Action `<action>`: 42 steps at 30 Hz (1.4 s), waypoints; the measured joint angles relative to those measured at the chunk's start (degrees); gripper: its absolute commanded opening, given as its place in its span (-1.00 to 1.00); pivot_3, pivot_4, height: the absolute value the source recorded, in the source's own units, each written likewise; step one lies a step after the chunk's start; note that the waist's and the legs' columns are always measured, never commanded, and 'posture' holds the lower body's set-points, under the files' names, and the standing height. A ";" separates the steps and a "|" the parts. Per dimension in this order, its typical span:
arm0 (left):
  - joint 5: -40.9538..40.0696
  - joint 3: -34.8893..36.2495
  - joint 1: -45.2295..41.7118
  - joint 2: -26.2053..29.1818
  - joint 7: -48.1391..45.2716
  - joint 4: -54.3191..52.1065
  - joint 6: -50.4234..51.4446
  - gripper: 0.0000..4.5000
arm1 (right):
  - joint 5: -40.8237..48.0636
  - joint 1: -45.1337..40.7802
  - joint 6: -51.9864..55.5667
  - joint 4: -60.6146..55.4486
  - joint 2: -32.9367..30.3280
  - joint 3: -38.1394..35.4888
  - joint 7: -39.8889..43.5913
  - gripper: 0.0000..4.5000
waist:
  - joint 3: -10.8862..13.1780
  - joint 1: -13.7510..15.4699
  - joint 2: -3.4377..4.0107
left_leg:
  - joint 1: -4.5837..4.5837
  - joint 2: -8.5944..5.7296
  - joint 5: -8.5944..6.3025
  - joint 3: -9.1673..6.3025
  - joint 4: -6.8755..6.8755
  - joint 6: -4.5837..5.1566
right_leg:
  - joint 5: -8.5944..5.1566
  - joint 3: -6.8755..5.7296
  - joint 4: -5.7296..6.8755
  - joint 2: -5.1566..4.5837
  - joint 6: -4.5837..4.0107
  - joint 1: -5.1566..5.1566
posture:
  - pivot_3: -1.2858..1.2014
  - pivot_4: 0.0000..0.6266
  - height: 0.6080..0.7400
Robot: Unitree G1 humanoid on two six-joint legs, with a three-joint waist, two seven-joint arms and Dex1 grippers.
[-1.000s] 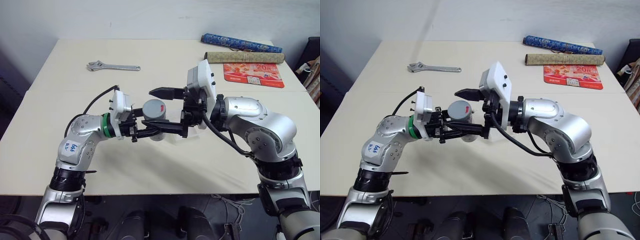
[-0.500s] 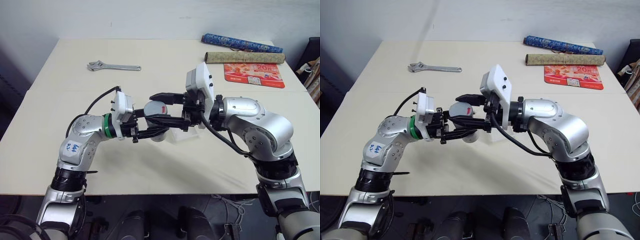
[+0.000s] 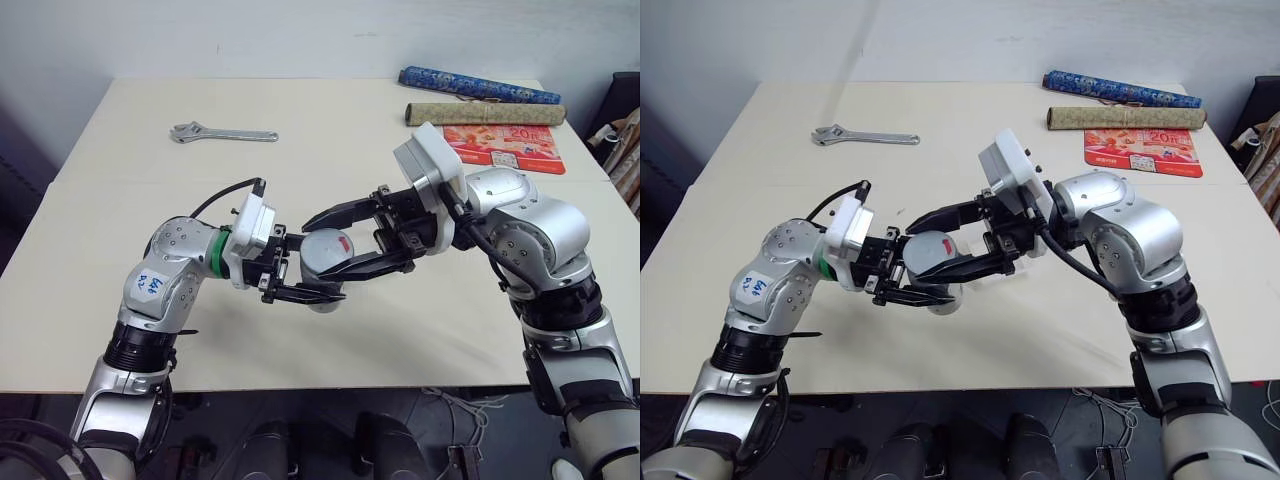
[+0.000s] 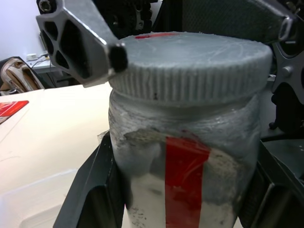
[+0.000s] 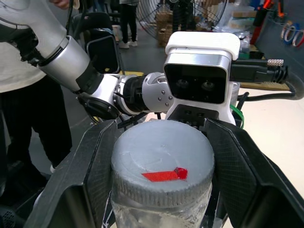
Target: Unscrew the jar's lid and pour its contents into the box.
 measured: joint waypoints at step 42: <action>3.75 2.30 0.74 -2.82 14.64 2.39 2.68 0.05 | -7.02 3.32 -1.13 1.29 2.02 -3.84 -16.30 0.99 | 0.01 0.03 0.00 | 0.00 0.01 0.05 -0.03 0.00 -0.05 | 0.00 0.01 0.04 0.01 0.00 0.00 | 0.03 -0.52 1.00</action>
